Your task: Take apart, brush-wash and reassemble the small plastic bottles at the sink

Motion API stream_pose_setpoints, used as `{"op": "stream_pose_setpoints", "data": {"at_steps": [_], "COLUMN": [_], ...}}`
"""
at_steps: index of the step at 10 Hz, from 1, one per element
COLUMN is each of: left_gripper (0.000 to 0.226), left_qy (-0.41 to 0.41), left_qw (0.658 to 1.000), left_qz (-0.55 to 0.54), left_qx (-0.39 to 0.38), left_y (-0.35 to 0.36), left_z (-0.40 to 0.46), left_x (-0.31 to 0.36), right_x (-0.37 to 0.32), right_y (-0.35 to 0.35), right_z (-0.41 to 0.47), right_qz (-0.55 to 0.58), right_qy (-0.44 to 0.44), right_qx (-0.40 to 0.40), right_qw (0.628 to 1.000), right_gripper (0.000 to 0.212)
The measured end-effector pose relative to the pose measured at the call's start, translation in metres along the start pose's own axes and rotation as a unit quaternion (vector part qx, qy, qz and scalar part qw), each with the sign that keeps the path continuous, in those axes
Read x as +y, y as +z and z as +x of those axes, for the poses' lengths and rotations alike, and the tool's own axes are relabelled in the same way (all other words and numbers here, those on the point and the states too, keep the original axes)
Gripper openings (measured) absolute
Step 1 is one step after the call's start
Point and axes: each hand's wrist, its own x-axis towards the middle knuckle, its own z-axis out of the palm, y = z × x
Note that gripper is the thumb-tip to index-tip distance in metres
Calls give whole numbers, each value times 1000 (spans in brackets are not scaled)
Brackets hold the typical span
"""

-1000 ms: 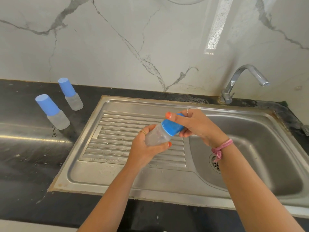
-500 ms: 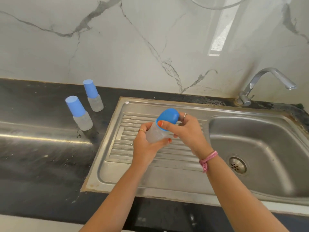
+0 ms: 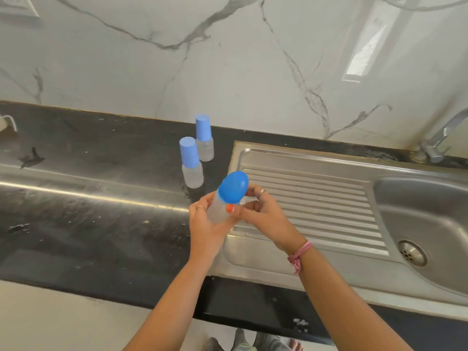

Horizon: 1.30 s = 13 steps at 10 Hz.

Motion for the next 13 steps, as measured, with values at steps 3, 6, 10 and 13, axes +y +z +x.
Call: {"op": "stream_pose_setpoints", "data": {"at_steps": [3,6,10,13], "left_gripper": [57,53,55,79], "left_qy": [-3,-14,-38,-61], "left_qw": [995,990,988,985], "left_qz": [84,117,129,127], "left_qx": [49,75,74,98], "left_y": [-66,-77,-79,-79], "left_z": [17,34,44,44], "left_x": [-29,-45,-63,-71], "right_x": [28,38,50,55], "right_y": [69,101,118,118], "right_z": [19,31,36,37], "right_qz": [-73,-67,-112,-102], "right_qy": [35,57,75,81], "right_qx": [-15,24,19,22], "right_qw": [997,996,991,991], "right_gripper": [43,40,41,42]}}
